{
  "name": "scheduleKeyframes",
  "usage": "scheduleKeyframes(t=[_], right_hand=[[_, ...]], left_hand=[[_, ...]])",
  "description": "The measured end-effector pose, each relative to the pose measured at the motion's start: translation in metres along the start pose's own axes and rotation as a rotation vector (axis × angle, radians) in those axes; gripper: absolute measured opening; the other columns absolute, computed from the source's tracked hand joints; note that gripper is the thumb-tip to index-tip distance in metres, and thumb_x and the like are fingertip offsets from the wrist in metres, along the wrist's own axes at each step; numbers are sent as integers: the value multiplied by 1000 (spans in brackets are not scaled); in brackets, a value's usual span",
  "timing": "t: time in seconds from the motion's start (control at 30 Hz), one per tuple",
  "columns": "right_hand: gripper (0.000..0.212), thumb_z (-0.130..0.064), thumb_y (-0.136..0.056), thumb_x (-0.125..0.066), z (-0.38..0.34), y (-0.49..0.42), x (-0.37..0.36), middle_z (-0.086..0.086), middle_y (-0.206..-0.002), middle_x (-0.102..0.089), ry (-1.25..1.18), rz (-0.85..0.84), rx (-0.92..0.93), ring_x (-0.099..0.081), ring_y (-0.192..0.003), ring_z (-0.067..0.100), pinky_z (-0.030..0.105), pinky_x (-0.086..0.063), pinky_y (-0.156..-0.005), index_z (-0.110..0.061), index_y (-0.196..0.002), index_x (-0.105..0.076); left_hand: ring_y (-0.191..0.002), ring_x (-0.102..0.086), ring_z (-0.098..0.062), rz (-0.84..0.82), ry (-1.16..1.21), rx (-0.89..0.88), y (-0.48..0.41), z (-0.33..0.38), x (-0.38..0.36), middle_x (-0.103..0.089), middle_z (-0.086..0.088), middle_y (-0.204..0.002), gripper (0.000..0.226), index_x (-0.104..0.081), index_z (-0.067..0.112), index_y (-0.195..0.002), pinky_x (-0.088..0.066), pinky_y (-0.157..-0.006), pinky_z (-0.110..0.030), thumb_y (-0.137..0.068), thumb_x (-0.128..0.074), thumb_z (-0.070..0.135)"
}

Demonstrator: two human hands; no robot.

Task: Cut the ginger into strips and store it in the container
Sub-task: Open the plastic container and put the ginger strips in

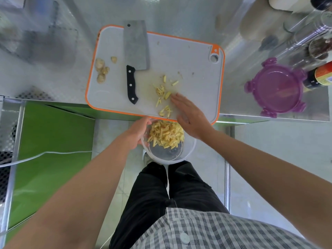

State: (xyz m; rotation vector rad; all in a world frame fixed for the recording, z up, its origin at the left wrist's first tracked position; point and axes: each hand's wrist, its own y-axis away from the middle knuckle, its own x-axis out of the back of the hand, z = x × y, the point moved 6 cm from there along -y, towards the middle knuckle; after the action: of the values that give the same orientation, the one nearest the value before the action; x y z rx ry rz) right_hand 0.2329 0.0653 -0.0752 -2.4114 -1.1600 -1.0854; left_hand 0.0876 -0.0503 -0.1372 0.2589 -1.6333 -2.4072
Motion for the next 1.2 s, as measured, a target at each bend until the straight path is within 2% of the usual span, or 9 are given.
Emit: scheduleKeyframes(t=[0.13, 0.27, 0.4, 0.5, 0.63, 0.77, 0.87, 1.03, 1.2], right_hand=[[49, -18, -89, -41, -12, 33, -14, 6, -144, -46, -61, -105, 68, -34, -139, 16, 30, -26, -115, -7, -137, -49], [42, -18, -90, -43, -24, 52, -15, 0, -133, -57, -101, -162, 96, -48, -127, 14, 31, -37, -107, -12, -128, -60], [37, -15, -87, -43, -29, 25, 7, 2, -114, -67, -96, -32, 114, -61, -108, 18, 32, -47, -96, -12, -113, -68], [39, -15, -84, -43, -22, -14, 23, 6, -117, -64, -80, 75, 64, -58, -112, 23, 37, -45, -98, -9, -116, -66], [52, -22, -81, -43, -2, -58, 30, 12, -138, -49, -31, 155, -32, -44, -129, 28, 34, -32, -110, -6, -130, -55], [65, -23, -90, -46, 25, -90, 17, 14, -158, -13, 74, 54, -251, -6, -147, 28, 38, 1, -117, -7, -149, -25], [65, -26, -91, -40, 17, -95, 5, 12, -158, -14, 63, -5, -181, -4, -147, 25, 35, 9, -115, -6, -149, -22], [50, -11, -91, -42, -14, -81, -16, 9, -149, -39, -127, -94, 32, -24, -143, 20, 19, -1, -117, -6, -141, -43], [43, -9, -88, -46, -19, -45, -14, 5, -135, -56, -131, -97, 93, -41, -134, 18, 34, -27, -115, -7, -128, -58]], left_hand=[[-90, -58, -28, -4, -13, -16, -3, -1, 0, -61, -15, -123, 45, -56, 20, -124, -54, -85, -50, -86, -37, 31], [-99, -62, -30, 11, -46, -14, -4, -1, 3, -63, -10, -120, 49, -57, 23, -121, -52, -89, -53, -78, -40, 41], [-105, -61, -31, 2, -50, -14, -2, 0, 2, -62, -11, -121, 55, -57, 24, -121, -54, -87, -53, -71, -41, 40], [-97, -60, -29, -20, -39, -28, 0, 0, -1, -61, -14, -121, 45, -58, 24, -121, -55, -85, -48, -83, -37, 32], [-94, -60, -28, -47, -68, -16, 0, 2, 4, -62, -14, -119, 46, -58, 24, -122, -57, -78, -44, -81, -38, 33], [-87, -61, -26, -41, -61, 24, -1, 3, 12, -66, -13, -107, 42, -63, 20, -115, -54, -88, -49, -82, -40, 31], [-84, -61, -25, -63, -87, 38, 1, 5, 16, -66, -11, -99, 43, -62, 17, -117, -53, -90, -51, -83, -40, 32], [-81, -60, -24, -89, -104, 41, 2, 6, 16, -64, -10, -98, 42, -59, 16, -122, -53, -90, -48, -88, -37, 31], [-89, -62, -27, -87, -112, 32, 3, 6, 17, -66, -13, -113, 49, -59, 19, -123, -52, -92, -49, -81, -39, 36]])
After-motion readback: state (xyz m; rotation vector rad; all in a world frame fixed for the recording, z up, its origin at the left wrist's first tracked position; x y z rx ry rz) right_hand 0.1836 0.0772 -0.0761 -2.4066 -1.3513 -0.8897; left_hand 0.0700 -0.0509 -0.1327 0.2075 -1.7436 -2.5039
